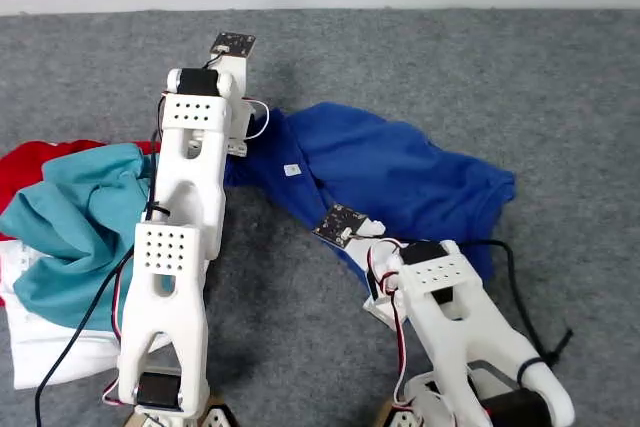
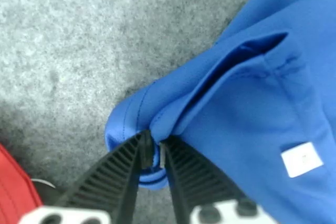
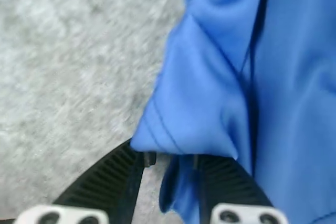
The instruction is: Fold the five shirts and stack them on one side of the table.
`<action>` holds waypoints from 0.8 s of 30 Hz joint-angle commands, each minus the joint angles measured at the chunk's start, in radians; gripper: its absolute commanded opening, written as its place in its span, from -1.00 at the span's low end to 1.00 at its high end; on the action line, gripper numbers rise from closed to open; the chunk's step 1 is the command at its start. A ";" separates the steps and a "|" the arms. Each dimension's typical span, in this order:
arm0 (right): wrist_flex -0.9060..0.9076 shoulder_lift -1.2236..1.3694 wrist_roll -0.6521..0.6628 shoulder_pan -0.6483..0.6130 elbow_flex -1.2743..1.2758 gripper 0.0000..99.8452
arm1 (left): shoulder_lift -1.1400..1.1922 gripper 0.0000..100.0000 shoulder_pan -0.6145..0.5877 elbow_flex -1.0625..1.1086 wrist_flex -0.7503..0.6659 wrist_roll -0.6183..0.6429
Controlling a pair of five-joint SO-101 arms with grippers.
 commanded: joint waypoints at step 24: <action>0.437 -0.024 -0.011 0.269 -0.505 -0.98 | -0.201 -0.97 0.000 0.085 0.015 0.012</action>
